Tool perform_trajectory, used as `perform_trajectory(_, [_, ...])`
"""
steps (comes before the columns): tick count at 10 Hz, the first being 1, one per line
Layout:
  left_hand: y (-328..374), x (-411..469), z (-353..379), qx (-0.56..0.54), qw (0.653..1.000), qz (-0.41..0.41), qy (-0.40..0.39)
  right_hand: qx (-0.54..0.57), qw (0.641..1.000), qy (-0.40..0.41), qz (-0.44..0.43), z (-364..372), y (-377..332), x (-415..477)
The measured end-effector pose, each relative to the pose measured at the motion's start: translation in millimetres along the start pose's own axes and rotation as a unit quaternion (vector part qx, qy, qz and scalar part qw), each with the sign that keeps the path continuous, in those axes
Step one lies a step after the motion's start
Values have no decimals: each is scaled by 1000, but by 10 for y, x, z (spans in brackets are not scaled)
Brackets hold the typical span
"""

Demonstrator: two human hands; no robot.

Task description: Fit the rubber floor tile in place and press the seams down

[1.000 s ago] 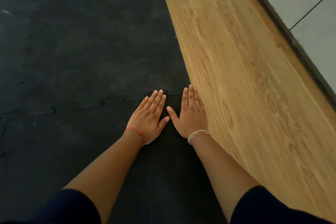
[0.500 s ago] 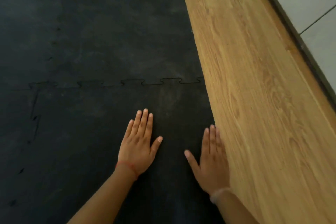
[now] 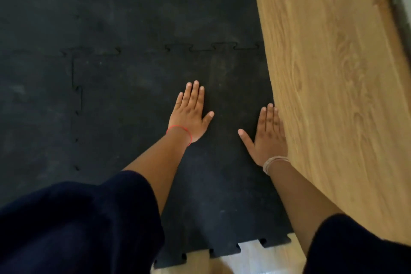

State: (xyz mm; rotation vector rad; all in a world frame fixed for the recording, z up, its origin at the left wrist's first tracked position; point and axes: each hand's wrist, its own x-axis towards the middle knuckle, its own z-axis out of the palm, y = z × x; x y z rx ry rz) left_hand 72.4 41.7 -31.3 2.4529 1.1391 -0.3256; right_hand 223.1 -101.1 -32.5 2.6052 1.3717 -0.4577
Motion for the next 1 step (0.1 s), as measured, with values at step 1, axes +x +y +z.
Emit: perform_trajectory(1, [58,-273,-375,11,1000,15,-7,-23,1000,-3,-18,-419,-109,-178])
